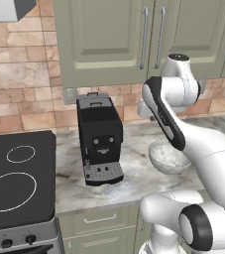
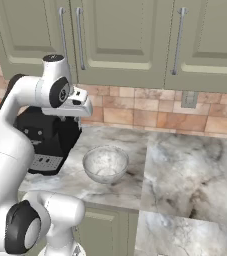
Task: Open the cabinet and setup a tea strainer by placing it in the bowl upright.
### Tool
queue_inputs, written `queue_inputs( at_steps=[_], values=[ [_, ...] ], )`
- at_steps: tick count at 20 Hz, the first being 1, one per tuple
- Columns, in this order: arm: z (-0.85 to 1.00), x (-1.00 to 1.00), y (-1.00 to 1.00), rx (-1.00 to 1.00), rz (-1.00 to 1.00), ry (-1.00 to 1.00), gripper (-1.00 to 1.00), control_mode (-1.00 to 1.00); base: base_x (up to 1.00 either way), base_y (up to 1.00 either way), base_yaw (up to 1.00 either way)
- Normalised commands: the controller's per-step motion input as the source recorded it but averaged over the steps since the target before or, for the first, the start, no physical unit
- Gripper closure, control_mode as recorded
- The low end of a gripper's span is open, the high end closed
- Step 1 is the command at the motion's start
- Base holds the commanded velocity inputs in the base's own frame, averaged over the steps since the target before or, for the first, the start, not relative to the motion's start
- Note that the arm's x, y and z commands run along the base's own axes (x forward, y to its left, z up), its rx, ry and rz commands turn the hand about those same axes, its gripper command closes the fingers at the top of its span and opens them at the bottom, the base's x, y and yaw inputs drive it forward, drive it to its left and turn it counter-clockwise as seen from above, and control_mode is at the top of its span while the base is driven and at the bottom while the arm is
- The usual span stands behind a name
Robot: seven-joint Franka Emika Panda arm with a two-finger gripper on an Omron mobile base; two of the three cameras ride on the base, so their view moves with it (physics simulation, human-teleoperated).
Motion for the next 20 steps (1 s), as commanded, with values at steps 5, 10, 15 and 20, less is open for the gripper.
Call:
queue_inputs(
  at_steps=[5,10,15,20],
  values=[
    [0.05,-0.07,0.01,0.0,0.0,-0.25,-1.0,-1.0,0.0,0.0,0.0],
    [0.2,-0.16,0.01,0.0,0.0,-0.47,-1.0,-1.0,0.0,0.0,0.0],
    [0.36,0.0,0.0,0.0,0.0,-0.28,-1.0,-1.0,0.0,0.0,0.0],
    [0.79,0.01,0.0,0.0,-0.03,-0.12,-1.0,-1.0,0.0,0.0,0.0]
  ],
)
